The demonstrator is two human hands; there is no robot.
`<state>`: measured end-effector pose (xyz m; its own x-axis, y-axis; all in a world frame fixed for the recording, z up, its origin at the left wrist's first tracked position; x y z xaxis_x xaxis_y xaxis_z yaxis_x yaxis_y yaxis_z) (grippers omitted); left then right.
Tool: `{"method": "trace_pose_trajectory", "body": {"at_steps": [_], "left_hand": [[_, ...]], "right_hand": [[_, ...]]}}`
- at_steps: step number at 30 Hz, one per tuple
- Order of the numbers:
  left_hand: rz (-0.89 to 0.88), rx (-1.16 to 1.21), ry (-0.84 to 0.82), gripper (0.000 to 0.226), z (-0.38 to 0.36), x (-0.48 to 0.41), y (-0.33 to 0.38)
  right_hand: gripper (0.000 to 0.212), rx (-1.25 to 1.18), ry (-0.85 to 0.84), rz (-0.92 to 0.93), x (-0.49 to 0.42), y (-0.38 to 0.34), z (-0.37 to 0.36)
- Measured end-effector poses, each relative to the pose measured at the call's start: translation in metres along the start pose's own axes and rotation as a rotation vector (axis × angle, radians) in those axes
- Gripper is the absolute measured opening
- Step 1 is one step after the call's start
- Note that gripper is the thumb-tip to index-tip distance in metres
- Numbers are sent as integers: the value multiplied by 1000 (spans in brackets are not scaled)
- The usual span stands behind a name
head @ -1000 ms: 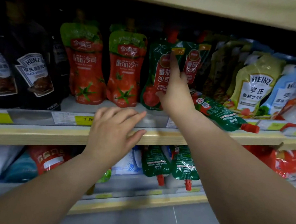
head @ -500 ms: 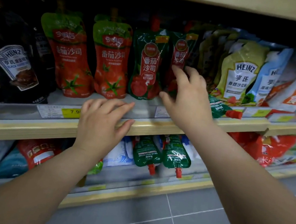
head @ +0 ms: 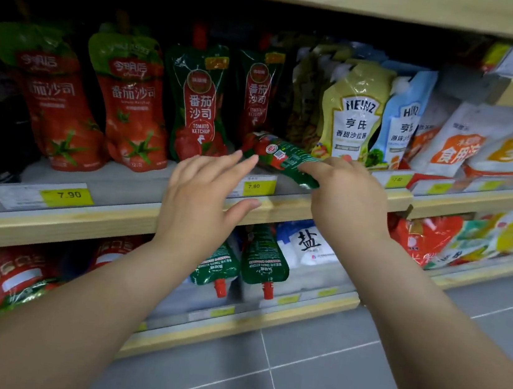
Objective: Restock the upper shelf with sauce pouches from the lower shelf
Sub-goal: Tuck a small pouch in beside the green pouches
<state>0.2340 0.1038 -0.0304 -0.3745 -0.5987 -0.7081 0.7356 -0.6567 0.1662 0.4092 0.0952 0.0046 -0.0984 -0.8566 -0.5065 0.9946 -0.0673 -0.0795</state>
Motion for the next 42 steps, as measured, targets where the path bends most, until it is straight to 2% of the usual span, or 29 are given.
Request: {"method": "trace_pose_trajectory", "body": {"at_steps": [6,10,12,15,16,19,21,24,26,30,33,37,42], "left_hand": [[76,157,-19,62,-15,-21,12],[179,307,33,59,-24,-37,16],[205,382,67,52,-24,-46,16],[284,467,96,30,-24,-56,10],[317,494,105,25,-24,-58,7],[394,540,136,23,-22,-62,1],[415,540,147,26,-20,-66,-4],[416,542,134,27,-20,-69,-11],[419,546,132,26,-20,-71,-15],[431,514,64,27,-23,-75,-23],[442,509,20,39,-22,-67,-33],[255,135,57,42,0,-37,-40],[57,-112,-46,36,0,-12,-39]], "right_hand": [[38,-146,207,83,-2,0,29],[45,-181,331,157,-7,-12,53],[39,-179,392,189,-10,-19,60],[28,-217,476,229,-16,-26,64],[31,-250,512,225,-17,-26,63],[60,-300,585,143,-11,-17,51],[73,-362,466,89,-6,-10,29],[90,-501,131,43,-13,-13,-6],[102,-575,31,14,-24,-20,-17],[111,-709,30,-11,-37,-31,-28],[110,-652,69,-26,-47,-36,-35],[107,-625,36,-48,-61,-43,-43],[106,-638,21,-71,-69,-46,-51]]}}
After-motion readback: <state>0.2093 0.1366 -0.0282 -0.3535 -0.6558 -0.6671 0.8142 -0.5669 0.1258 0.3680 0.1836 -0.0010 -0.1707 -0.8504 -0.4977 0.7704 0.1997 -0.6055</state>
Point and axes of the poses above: each hand's wrist, its own x-axis away from the middle knuckle, its own z-axis out of the back of the hand, y = z × x, the point moved 5 cm from there along -x, towards the middle knuckle, and after that the axes turned 9 degrees about -z, right-handed, at the moved point
